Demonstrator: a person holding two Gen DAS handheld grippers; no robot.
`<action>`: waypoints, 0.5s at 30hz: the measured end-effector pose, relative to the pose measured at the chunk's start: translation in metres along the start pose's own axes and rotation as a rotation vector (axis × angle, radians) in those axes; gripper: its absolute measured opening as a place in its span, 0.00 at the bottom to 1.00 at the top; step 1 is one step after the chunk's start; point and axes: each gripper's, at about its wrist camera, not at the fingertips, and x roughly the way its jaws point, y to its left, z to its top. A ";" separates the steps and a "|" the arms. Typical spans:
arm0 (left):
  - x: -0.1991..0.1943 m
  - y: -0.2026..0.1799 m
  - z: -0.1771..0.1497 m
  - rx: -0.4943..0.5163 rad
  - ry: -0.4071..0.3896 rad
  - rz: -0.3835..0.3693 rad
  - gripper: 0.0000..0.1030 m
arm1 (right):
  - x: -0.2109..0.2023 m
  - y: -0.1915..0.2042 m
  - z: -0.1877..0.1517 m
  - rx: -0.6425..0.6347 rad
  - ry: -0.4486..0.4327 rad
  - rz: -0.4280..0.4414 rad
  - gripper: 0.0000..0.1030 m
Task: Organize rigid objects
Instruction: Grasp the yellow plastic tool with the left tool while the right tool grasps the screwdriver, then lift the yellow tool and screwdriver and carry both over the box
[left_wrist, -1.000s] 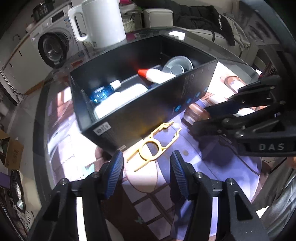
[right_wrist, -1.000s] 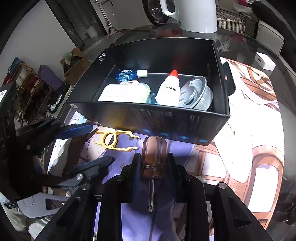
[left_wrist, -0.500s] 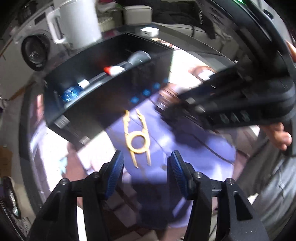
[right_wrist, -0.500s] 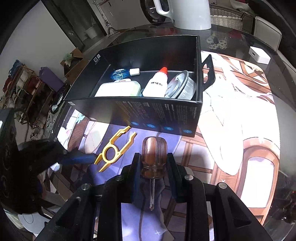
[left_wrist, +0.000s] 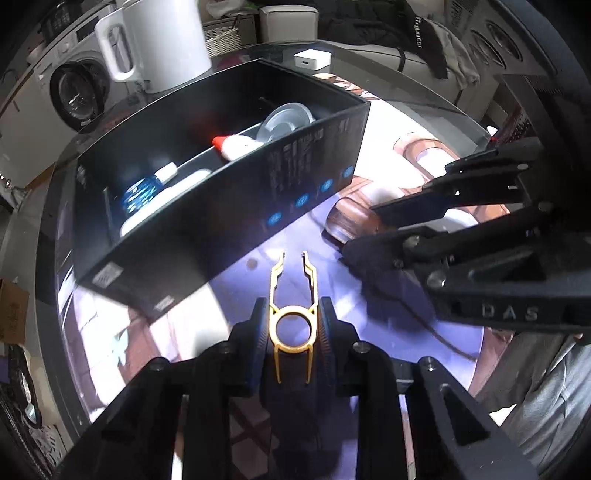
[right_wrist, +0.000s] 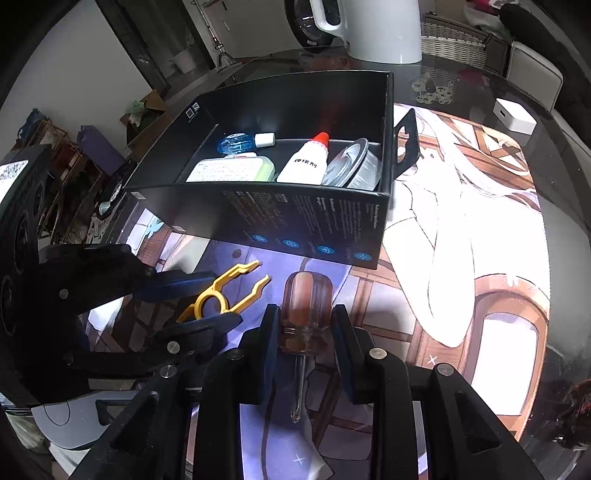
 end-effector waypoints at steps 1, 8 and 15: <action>-0.002 0.002 -0.003 -0.009 0.000 0.006 0.24 | 0.000 0.001 -0.001 -0.004 0.002 0.000 0.28; -0.008 0.032 -0.021 -0.145 -0.003 0.042 0.24 | 0.002 0.024 -0.008 -0.096 0.039 -0.012 0.26; -0.006 0.023 -0.027 -0.130 -0.001 0.046 0.43 | 0.006 0.031 -0.011 -0.135 0.032 -0.051 0.28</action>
